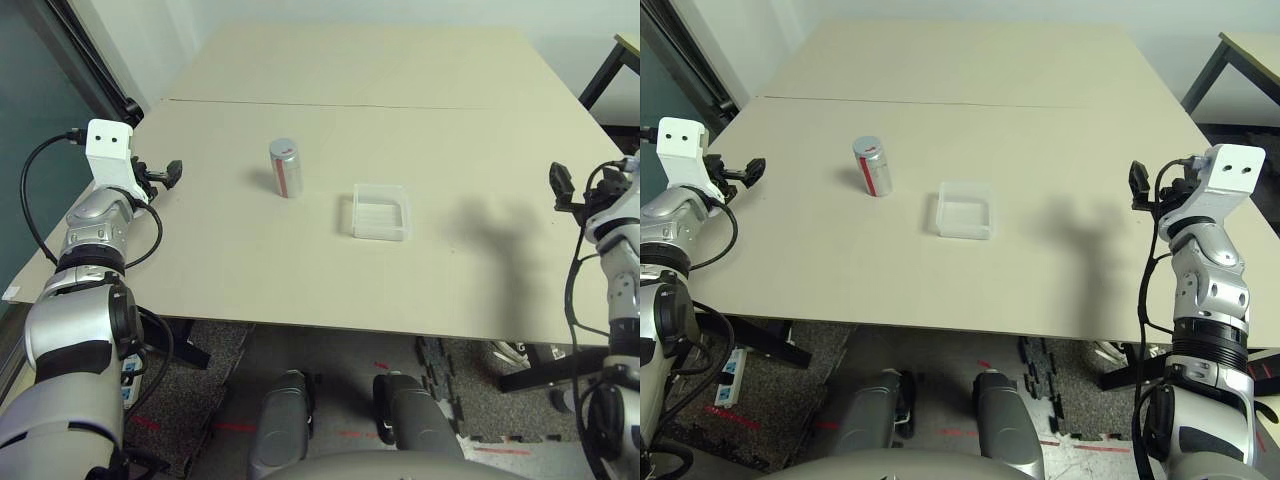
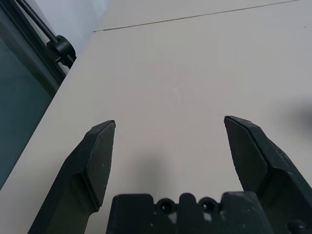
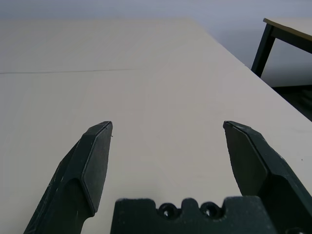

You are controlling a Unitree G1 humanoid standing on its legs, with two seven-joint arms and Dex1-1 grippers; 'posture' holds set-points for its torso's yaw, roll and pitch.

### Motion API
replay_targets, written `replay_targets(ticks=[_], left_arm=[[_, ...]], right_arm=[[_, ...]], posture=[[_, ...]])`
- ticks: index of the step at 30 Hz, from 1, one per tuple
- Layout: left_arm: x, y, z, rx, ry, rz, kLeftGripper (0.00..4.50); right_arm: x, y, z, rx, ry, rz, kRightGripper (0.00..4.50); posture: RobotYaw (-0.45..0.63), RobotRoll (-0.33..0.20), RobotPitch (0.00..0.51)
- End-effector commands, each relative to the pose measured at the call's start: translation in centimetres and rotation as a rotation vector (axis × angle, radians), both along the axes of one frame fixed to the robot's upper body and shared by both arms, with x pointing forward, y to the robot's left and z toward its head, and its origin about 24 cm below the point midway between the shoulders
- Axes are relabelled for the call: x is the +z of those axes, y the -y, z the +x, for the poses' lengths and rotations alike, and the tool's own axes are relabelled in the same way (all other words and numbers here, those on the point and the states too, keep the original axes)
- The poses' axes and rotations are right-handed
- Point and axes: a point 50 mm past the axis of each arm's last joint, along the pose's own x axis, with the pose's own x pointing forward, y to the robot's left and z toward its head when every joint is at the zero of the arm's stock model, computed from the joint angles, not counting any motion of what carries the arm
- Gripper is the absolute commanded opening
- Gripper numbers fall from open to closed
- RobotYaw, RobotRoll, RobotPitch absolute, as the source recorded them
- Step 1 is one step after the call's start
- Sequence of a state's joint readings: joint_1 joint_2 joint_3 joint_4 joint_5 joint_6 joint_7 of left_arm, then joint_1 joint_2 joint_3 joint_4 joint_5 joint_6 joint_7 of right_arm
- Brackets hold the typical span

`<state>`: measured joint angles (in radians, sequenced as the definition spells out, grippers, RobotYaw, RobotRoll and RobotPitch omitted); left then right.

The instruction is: Pour the medicine from the bottle into the box.

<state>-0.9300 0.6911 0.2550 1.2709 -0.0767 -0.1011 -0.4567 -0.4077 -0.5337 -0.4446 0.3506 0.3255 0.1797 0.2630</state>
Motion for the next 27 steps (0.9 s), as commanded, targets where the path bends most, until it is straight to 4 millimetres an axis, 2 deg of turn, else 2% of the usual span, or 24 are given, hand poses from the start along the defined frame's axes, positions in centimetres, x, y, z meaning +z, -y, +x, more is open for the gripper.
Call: replay_targets(ticks=[1,5,8,12,16,19,21,27], left_arm=[[-0.1,0.1,0.1,-0.003,-0.008,-0.009,4.48],[-0.5,0.1,-0.1,0.002,-0.016,-0.03,4.48],[0.2,0.0,0.0,-0.034,0.008,-0.049,4.48],[2.4,-0.3,0.0,-0.109,0.084,-0.144,4.48],[3.7,-0.1,-0.3,-0.247,0.09,-0.152,4.48],[3.8,1.3,-0.8,-0.4,0.053,-0.127,4.48],[3.4,3.3,-1.3,-0.518,0.009,-0.113,4.48],[2.8,7.3,-1.9,-0.633,-0.028,-0.117,4.48]], right_arm=[[0.1,0.0,-0.2,-0.007,0.01,0.013,4.5],[0.4,0.1,-0.4,-0.008,0.015,0.01,4.5],[1.5,0.0,-0.1,0.032,0.019,-0.024,4.5],[3.5,-0.4,0.4,0.173,-0.004,-0.065,4.5],[4.3,-2.2,0.5,0.408,-0.075,-0.089,4.5],[4.8,-4.1,0.1,0.584,-0.132,-0.074,4.5],[4.9,-5.8,0.1,0.706,-0.173,-0.084,4.5],[5.0,-8.4,0.6,0.801,-0.18,-0.066,4.5]], posture=[[-0.07,0.0,0.113],[-0.06,0.0,0.114],[-0.06,0.0,0.128],[-0.02,0.0,0.107],[0.0,0.0,0.101],[0.03,0.0,0.104],[0.04,0.0,0.106],[0.05,0.0,0.111]])
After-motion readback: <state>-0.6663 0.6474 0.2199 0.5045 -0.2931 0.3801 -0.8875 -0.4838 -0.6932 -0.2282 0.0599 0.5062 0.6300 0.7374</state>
